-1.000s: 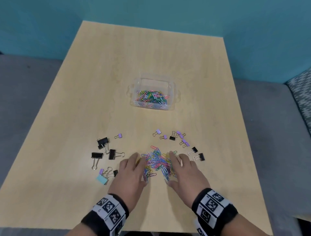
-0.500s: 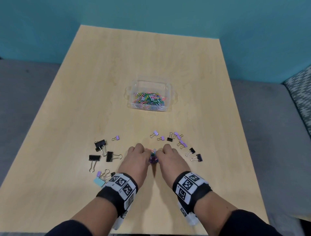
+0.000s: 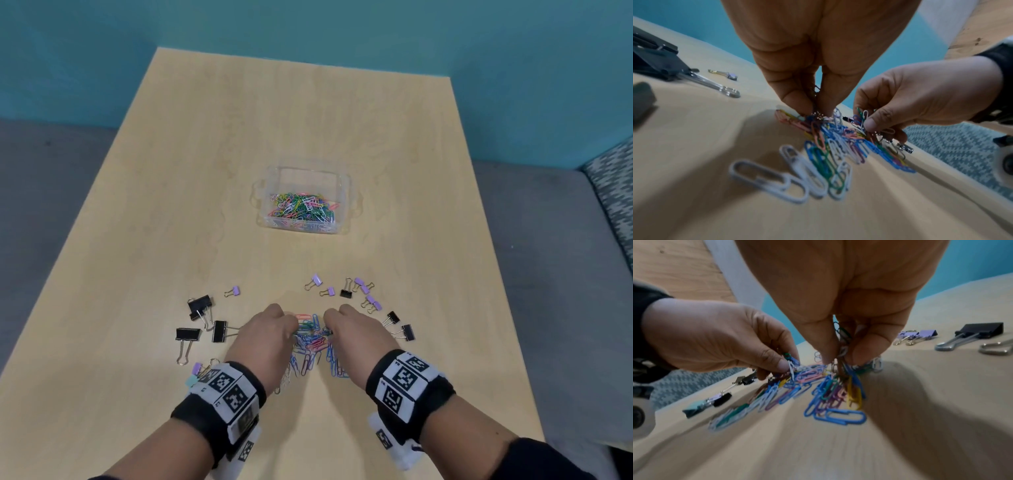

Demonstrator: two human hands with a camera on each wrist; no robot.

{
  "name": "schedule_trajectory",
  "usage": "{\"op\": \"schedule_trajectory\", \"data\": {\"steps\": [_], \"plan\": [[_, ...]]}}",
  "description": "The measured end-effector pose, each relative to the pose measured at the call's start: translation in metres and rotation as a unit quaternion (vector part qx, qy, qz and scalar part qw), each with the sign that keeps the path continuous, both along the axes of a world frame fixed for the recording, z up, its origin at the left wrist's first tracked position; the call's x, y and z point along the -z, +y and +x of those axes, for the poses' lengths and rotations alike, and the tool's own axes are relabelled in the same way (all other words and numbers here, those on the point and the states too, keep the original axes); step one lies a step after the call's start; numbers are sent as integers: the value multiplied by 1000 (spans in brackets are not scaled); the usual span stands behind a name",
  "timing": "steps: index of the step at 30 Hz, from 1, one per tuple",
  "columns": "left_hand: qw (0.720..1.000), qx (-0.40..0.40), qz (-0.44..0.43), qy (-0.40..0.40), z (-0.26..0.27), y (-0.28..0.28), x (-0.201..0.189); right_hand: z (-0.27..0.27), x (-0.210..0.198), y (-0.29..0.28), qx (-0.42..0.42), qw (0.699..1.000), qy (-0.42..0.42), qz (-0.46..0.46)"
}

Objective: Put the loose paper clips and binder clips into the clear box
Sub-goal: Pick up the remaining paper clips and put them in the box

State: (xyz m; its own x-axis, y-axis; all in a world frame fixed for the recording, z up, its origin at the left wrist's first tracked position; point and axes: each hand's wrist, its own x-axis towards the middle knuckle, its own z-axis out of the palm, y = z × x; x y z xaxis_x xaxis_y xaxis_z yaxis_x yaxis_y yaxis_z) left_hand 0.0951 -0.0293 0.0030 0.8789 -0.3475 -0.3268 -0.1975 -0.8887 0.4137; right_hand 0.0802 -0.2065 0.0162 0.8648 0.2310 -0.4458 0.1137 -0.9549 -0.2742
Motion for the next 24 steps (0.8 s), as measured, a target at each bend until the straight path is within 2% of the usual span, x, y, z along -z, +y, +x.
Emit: {"op": "schedule_trajectory", "data": {"steps": [4, 7, 9, 14, 19, 24], "plan": [[998, -23, -28, 56, 9, 2, -13, 10, -6, -5, -7, 999, 25, 31], [992, -44, -67, 98, 21, 7, -21, 24, -16, -11, 7, 995, 77, 67], [987, -54, -101, 108, 32, 9, -31, 36, -27, -15, 33, 988, 106, 110], [960, -133, -224, 99, 97, 6, -55, 91, -45, -22, 157, 953, 90, 243], [963, -171, -206, 29, 173, -9, -57, 169, -40, -23, 265, 909, 51, 318], [974, -154, -167, 3, 197, -23, -51, 203, -40, -12, 307, 881, 25, 360]]}}
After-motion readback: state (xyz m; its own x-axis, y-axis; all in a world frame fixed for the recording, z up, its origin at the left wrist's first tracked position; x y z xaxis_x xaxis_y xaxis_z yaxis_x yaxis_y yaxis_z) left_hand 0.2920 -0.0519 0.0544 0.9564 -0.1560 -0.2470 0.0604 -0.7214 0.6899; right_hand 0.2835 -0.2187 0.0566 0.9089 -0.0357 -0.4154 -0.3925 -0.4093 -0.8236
